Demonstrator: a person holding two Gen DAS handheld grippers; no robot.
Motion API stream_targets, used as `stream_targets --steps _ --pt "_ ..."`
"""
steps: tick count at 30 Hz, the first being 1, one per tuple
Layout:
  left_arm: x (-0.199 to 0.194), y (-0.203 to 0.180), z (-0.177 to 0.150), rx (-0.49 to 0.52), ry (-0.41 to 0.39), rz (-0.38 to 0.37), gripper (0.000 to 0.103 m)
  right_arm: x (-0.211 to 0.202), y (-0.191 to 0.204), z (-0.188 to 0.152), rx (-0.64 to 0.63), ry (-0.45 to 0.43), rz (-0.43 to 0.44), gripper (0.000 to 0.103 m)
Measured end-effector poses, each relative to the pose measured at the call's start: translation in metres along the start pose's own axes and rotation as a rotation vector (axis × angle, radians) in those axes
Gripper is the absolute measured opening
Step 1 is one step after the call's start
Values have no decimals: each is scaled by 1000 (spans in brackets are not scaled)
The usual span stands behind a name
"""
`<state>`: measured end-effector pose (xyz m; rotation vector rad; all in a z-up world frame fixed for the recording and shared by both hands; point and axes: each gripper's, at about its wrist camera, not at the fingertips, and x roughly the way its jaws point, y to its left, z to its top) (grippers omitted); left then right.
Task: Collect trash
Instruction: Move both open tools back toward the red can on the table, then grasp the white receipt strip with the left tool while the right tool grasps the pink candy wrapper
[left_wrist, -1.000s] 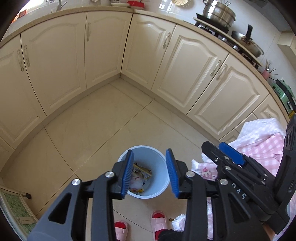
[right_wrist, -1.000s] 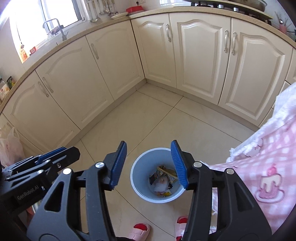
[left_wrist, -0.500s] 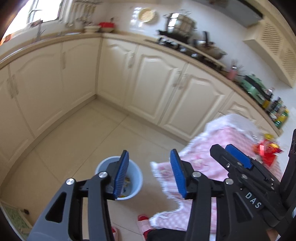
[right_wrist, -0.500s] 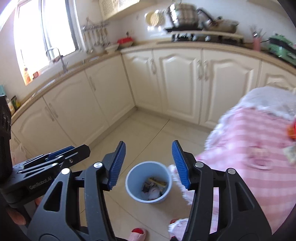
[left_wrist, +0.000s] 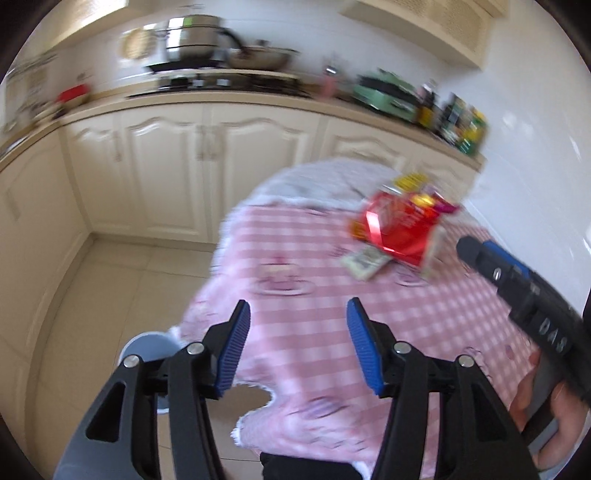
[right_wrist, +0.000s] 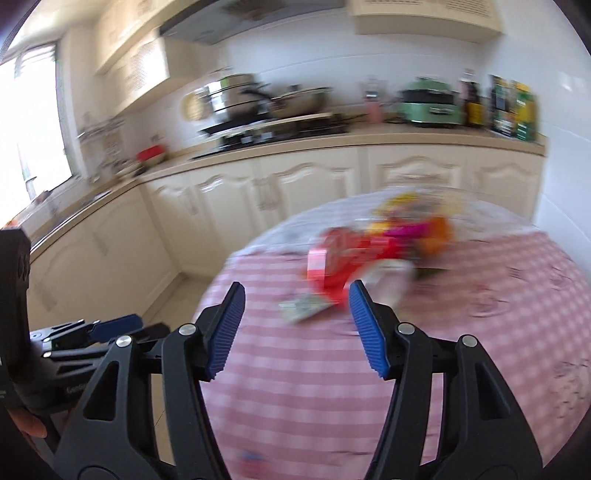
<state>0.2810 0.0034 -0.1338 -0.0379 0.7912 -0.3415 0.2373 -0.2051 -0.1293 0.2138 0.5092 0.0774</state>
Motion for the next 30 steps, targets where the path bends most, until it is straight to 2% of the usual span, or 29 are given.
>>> stream_targets --steps 3,7,13,16,20,21,23,25,28,30 --pt "29 -34 7 73 52 -40 54 -2 -40 3 58 3 -48 61" --pt "65 -60 13 165 106 -8 54 4 -73 3 107 21 -78 62" --pt "105 -72 25 217 145 29 54 20 -98 6 137 49 -73 64" --pt "121 -75 31 256 148 70 54 28 -101 8 148 63 -73 64" --pt "131 -78 36 283 156 60 54 37 -107 11 154 73 -73 64" --pt "132 -78 38 284 154 55 52 39 -108 13 155 75 -71 64" --pt "132 -77 38 280 156 17 35 41 -109 15 163 74 -59 64" --pt "129 -79 36 294 156 -8 12 43 -112 18 183 74 -41 65" --pt "122 -84 30 332 156 5 8 45 -116 25 224 65 -8 66" --pt "114 -83 25 317 164 -8 6 45 -119 30 264 55 16 67"
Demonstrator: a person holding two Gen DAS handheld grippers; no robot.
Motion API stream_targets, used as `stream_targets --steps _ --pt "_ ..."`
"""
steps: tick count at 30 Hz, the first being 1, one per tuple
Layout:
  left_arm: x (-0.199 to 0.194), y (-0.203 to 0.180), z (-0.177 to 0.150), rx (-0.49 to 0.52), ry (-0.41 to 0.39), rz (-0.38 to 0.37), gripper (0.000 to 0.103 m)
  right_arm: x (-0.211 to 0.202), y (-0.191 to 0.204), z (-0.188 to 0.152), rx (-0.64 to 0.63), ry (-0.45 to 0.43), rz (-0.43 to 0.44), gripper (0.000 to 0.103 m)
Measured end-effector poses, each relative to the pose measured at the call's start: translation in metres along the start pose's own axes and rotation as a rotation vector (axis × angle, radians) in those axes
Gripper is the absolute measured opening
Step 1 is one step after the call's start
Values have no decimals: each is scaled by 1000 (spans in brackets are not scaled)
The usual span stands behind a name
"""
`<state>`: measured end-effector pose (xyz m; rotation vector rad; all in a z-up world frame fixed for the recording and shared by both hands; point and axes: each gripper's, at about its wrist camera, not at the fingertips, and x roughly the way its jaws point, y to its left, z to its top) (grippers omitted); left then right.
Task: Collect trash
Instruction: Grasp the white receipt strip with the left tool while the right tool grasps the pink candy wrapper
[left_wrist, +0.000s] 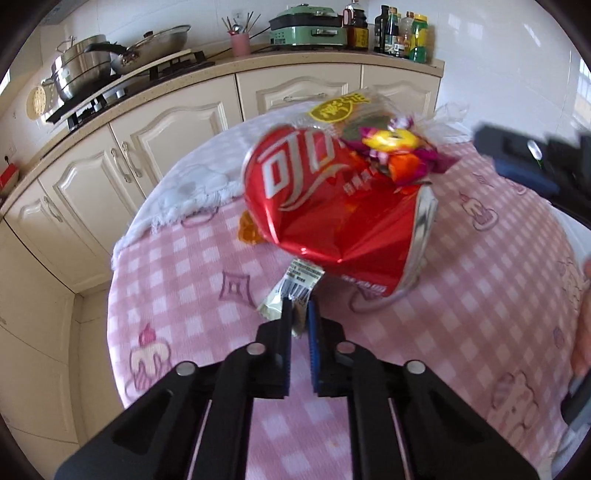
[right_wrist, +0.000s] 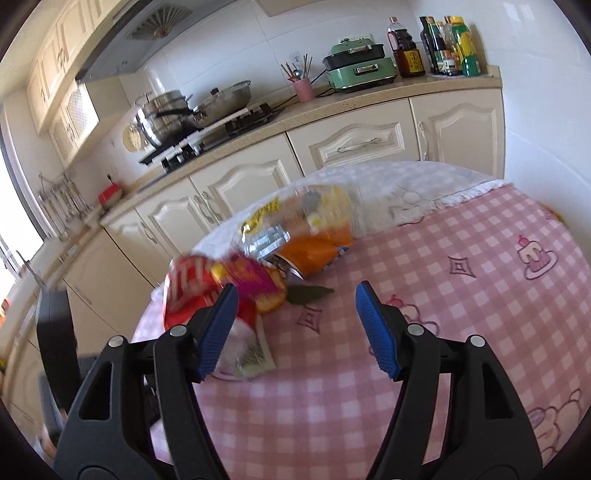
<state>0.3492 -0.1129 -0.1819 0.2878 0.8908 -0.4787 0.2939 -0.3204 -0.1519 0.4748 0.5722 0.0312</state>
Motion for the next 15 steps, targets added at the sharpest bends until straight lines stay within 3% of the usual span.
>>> stream_targets --steps 3,7,13,15 --pt "-16 7 -12 -43 -5 -52 5 5 -2 9 62 -26 27 68" --pt "-35 23 -27 -123 -3 -107 4 18 -3 13 115 10 36 68" --pt "-53 30 -33 -195 -39 -195 1 18 6 -2 66 33 12 68" --pt "-55 23 -32 -184 -41 -210 1 22 8 -7 16 53 -53 68"
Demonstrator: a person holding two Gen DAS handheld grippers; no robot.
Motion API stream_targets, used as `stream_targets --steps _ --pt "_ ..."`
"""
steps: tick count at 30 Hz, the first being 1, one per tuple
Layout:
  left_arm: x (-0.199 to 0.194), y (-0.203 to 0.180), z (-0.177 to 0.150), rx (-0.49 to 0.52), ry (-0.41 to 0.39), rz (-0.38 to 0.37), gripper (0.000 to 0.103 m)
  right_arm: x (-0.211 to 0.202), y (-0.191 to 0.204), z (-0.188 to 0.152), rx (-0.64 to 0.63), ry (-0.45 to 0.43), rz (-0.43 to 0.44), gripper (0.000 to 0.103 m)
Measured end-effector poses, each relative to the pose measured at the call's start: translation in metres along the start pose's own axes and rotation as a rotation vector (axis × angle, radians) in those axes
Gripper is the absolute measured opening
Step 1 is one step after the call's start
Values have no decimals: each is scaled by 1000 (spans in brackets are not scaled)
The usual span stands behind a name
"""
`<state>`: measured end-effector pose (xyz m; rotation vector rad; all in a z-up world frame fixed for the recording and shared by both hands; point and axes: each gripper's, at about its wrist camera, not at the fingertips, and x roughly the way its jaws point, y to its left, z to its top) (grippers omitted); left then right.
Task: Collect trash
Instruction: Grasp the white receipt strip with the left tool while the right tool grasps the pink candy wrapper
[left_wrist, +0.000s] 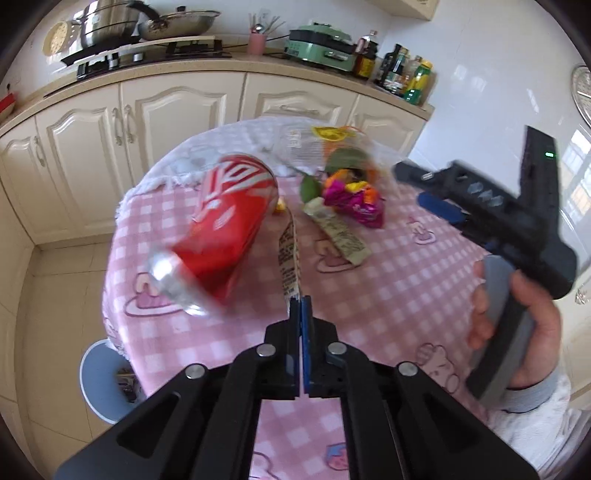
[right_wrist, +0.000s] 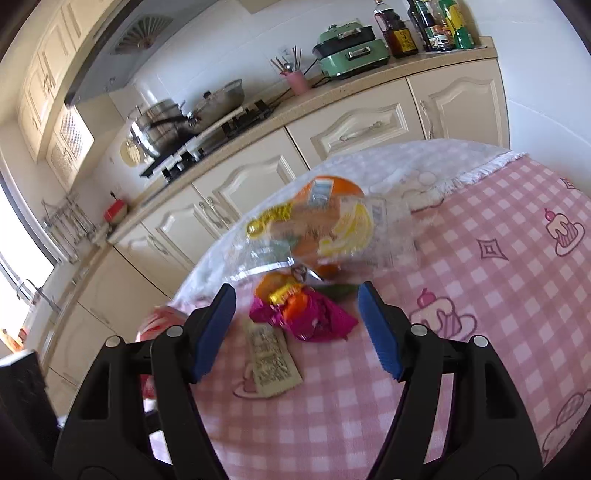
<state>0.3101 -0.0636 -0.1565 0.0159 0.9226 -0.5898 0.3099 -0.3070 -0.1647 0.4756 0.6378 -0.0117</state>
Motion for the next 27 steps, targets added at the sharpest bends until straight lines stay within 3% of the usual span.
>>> stream_targets --steps 2,6,12,14,15,16,18,27 --pt "-2 -8 -2 10 -10 -18 1 10 2 -3 -56 51 -43 71" --pt "-5 -12 0 -15 -43 -39 1 24 1 -1 -84 68 -73 71" --pt "-7 -21 9 -13 -81 -28 1 57 3 0 -78 169 10 71" --pt "-6 -23 15 -13 -94 -24 1 61 5 -2 -81 188 45 60" --pt "-5 -24 17 -12 -97 -20 1 62 7 -3 -89 196 60 42" --pt "-2 -25 20 -12 -98 -17 1 61 9 -4 -97 198 67 37" --pt "0 -27 23 -15 -103 -16 1 55 13 -7 -120 184 57 30" --pt "-21 -37 26 -15 -176 -74 1 -29 28 -19 -188 -31 -28 29"
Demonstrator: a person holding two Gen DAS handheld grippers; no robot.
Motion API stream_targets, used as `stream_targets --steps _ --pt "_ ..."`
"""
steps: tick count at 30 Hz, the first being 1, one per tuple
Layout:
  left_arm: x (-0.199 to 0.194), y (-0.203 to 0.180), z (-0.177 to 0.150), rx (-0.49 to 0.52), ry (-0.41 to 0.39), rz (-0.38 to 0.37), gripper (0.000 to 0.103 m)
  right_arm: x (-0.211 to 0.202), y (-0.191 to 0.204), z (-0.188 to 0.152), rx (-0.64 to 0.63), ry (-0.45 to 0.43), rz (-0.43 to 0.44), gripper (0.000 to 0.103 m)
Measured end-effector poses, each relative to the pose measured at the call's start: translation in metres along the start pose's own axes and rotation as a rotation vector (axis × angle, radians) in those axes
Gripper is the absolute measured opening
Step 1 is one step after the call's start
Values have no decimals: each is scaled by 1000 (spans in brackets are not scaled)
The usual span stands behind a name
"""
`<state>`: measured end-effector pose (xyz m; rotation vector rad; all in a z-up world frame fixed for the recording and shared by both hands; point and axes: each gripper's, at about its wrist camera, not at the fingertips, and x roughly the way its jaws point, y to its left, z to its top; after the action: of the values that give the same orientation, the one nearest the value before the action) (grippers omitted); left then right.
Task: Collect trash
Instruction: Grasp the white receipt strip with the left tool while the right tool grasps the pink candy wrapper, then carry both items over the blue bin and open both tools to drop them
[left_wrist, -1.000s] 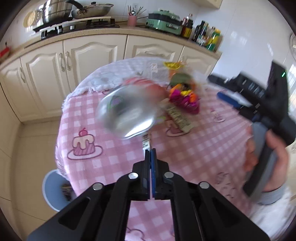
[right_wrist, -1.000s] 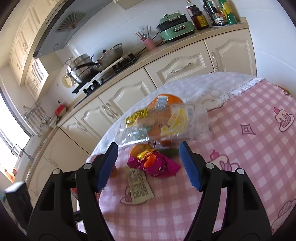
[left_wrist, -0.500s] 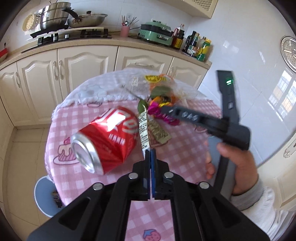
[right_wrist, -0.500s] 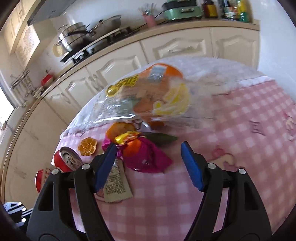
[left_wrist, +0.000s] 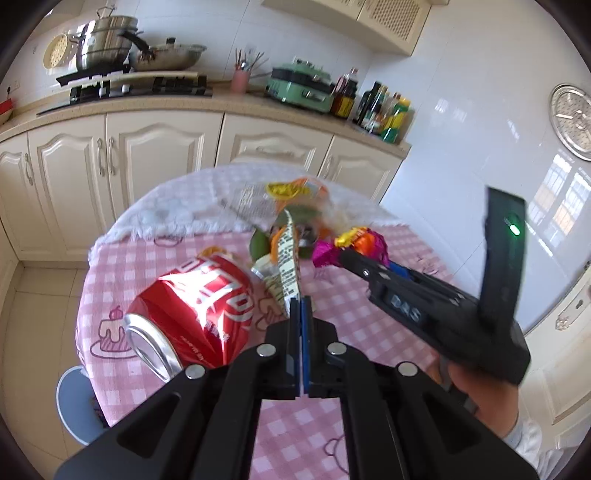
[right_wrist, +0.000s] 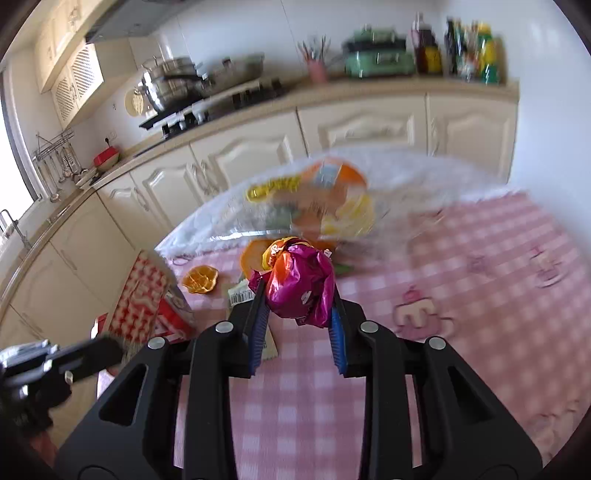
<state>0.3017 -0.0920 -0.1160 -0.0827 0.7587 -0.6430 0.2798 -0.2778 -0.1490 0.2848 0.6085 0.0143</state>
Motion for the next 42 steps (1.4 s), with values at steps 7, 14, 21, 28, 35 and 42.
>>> stream_targets --steps 7,14,21,28,35,42 --pt "-71 15 2 -27 -148 -41 1 -53 57 12 -87 -140 90 29" --pt "-145 89 -25 -107 -231 82 1 -33 167 -5 -224 -76 281 29" --pt "-170 199 -82 -282 -150 272 1 40 286 -72 -369 124 415 29" --pt "-125 315 -147 -490 37 359 1 138 355 -158 -496 353 393 29" --pt "-61 390 -180 -593 169 366 1 216 360 -200 -500 483 326 29" --pt "-38 415 -176 -596 170 434 47 253 358 -209 -461 521 306 29"
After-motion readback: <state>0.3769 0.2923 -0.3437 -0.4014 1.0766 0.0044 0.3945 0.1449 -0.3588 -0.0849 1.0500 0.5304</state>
